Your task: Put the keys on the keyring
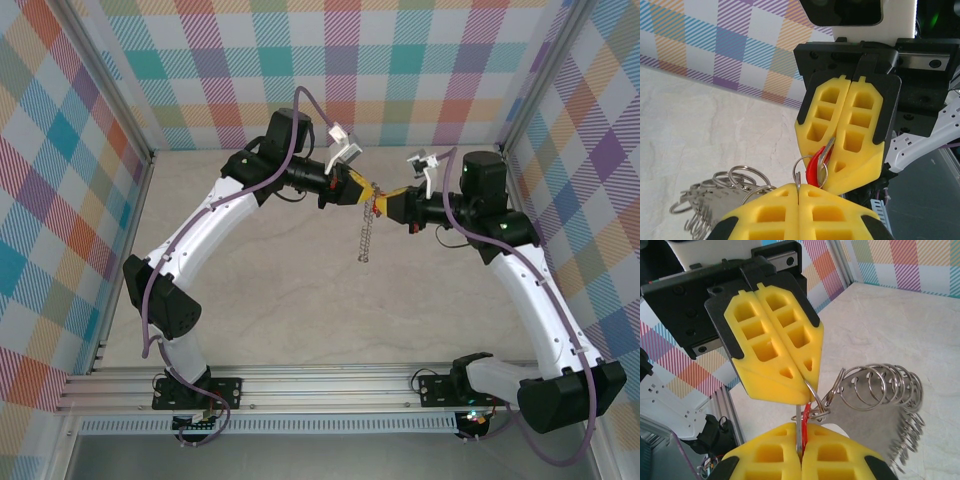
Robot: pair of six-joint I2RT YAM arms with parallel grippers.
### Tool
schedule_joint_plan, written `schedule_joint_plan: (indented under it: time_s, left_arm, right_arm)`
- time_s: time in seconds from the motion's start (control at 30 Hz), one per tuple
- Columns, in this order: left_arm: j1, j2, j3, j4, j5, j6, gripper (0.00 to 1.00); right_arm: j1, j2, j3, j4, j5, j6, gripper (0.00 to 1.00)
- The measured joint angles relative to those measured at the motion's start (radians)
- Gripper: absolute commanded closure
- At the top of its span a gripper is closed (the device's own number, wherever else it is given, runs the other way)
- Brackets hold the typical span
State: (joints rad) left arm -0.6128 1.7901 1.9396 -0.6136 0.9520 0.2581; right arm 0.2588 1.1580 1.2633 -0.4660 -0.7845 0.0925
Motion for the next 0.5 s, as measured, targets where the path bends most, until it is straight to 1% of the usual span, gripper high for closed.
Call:
schedule_joint_plan:
  time_s: [0.5]
  left_arm:
    - [0.0, -0.002, -0.013, 0.008, 0.018, 0.0, 1.0]
  right_arm:
    - [-0.004, 0.014, 0.029, -0.007, 0.007, -0.004, 1.0]
